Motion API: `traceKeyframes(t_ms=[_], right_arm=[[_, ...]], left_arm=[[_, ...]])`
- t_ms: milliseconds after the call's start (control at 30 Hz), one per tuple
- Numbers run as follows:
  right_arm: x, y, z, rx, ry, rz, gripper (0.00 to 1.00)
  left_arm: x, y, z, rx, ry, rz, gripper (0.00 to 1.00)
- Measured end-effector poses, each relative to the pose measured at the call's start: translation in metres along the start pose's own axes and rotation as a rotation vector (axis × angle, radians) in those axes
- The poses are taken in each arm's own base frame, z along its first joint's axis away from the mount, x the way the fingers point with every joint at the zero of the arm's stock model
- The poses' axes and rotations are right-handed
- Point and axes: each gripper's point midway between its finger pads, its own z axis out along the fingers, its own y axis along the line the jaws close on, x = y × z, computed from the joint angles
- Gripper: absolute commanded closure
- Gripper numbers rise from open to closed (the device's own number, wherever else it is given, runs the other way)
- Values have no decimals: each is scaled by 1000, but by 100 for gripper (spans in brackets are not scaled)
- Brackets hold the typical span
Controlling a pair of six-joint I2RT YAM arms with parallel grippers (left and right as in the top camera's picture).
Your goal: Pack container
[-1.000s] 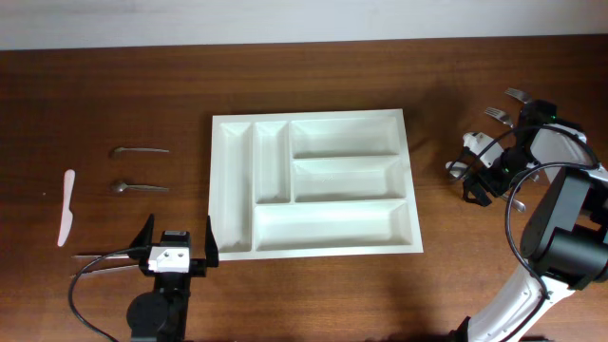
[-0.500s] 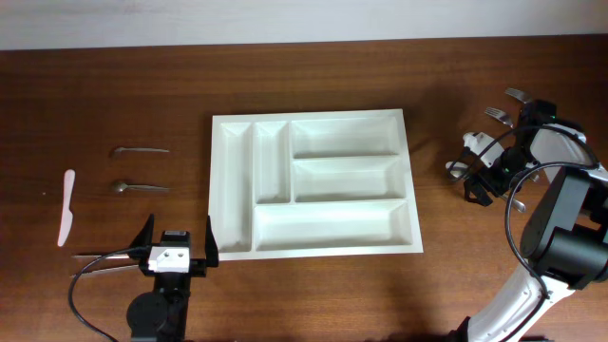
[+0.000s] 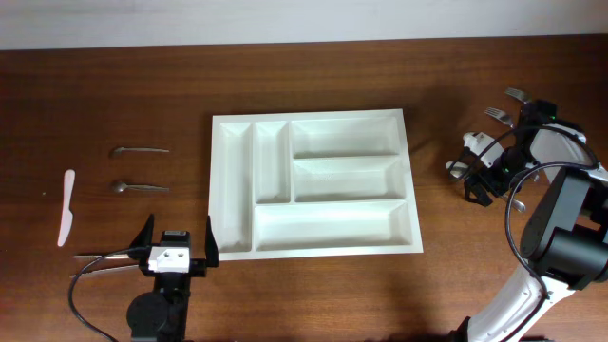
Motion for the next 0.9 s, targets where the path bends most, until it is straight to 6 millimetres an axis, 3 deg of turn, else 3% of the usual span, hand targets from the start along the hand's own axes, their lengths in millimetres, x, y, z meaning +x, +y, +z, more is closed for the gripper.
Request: traceKeyframes(t_ms=[533,900], right_arm=[[-5,-7,1,30,-23,-2,1],[-12,-1,3,55,23,-50,1]], left_arm=[[0,0,0,0,0,0,1],[0,0,0,0,0,0,1]])
